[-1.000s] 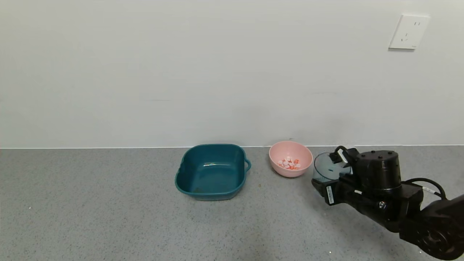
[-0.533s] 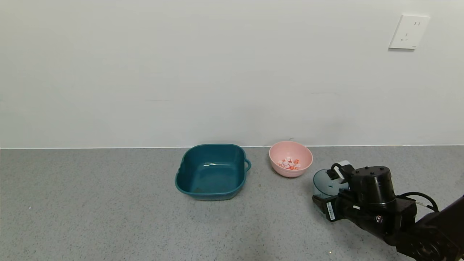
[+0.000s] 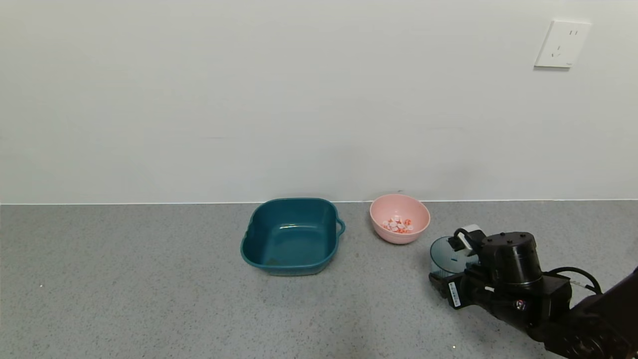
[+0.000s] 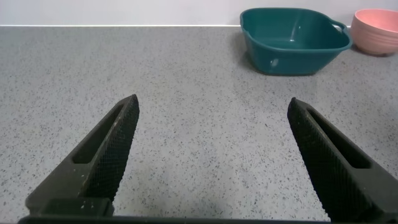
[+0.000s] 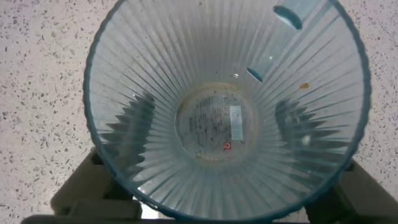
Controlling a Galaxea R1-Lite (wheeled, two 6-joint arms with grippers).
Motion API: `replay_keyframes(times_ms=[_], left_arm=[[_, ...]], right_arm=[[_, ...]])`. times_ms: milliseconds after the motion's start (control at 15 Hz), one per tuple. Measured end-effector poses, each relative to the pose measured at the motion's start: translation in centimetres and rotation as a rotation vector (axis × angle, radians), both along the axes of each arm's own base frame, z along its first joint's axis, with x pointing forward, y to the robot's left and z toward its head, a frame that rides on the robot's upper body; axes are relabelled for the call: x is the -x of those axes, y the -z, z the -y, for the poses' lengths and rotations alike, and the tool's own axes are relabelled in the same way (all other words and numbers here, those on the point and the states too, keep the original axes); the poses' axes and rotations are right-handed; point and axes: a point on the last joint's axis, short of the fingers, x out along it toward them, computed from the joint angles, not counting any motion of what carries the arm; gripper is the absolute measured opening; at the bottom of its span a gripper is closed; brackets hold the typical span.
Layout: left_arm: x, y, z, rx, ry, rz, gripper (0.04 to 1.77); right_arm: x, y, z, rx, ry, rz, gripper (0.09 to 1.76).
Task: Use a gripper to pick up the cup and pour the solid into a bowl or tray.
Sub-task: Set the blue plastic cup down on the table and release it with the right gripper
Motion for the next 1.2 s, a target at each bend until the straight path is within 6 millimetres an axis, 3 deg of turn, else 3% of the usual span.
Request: replay_keyframes(times_ms=[467,1200], left_arm=[[0.0,0.0,0.0,0.000,0.000,0.000,1.72],[0.0,0.0,0.0,0.000,0.000,0.000,1.72]], right_arm=[[0.0,-0.3,-0.2,-0.015,-0.004,0.033,1.61],[1.0,-1.2,0.2,-0.022,-0.004,0.065,1.68]])
